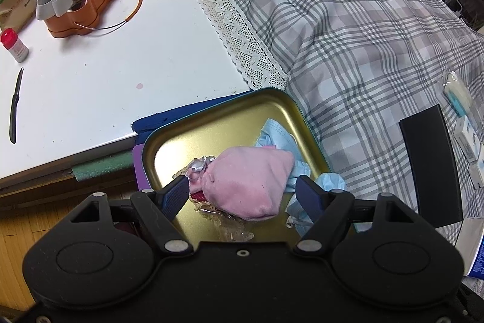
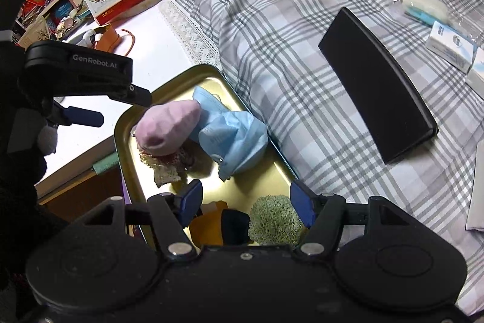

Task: Organize soft objects
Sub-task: 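Move the left tool to the wrapped white sponge while the right tool reaches the snack bag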

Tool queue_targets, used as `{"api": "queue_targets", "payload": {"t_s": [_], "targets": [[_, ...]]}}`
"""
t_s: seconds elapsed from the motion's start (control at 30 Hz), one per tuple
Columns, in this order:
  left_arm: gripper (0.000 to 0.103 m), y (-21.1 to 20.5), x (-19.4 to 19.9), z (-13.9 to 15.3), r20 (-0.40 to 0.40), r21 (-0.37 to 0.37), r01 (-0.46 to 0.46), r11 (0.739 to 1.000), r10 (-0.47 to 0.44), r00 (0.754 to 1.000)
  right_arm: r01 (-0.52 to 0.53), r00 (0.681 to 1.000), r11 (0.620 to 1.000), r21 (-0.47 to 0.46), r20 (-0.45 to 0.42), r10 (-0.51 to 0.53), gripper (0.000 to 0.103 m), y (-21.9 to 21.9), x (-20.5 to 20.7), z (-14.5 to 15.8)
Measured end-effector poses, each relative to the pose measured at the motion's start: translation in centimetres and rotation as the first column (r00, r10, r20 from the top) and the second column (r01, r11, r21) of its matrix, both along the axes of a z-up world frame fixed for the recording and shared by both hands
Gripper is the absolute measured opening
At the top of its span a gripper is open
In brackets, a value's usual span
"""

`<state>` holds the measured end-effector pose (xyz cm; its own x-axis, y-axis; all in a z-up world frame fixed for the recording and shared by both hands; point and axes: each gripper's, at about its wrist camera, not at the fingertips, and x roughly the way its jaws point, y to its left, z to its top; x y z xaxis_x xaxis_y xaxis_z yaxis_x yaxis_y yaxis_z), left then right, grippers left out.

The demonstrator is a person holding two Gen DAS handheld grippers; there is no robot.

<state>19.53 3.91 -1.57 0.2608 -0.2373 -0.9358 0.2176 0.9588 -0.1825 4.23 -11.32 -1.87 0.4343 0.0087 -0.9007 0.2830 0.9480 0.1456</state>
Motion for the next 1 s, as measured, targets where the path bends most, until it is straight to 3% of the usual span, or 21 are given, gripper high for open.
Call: {"api": "queue_targets", "payload": {"t_s": [0.33, 0.63, 0.83, 1.0], "targets": [[0.073, -0.8, -0.5, 0.0, 0.01, 0.015, 0.033, 0.999, -0.033, 0.999, 0.041, 0.999, 0.999, 0.0, -0.012, -0.041, 0.065, -1.8, -1.3, -0.3], [0.073, -2.8, -1.5, 0.4, 0.072, 0.078, 0.089, 0.993, -0.095, 0.993, 0.131, 0.99, 0.991, -0.018, 0.059, -0.129, 0.067, -6.2, -2.8, 2.1], [0.073, -4.5, -2.2, 0.5, 0.106, 0.112, 0.135, 0.984, -0.147, 0.983, 0.274, 0.953, 0.96, -0.054, 0.146, -0.264, 0.073, -11.9, -4.9, 4.9], [0.073, -5.6, -2.6, 0.5, 0.128, 0.123, 0.154, 0.981, -0.169, 0.977, 0.432, 0.892, 0.897, -0.092, 0.189, -0.41, 0.073, -17.8, -7.0, 6.2]]}}
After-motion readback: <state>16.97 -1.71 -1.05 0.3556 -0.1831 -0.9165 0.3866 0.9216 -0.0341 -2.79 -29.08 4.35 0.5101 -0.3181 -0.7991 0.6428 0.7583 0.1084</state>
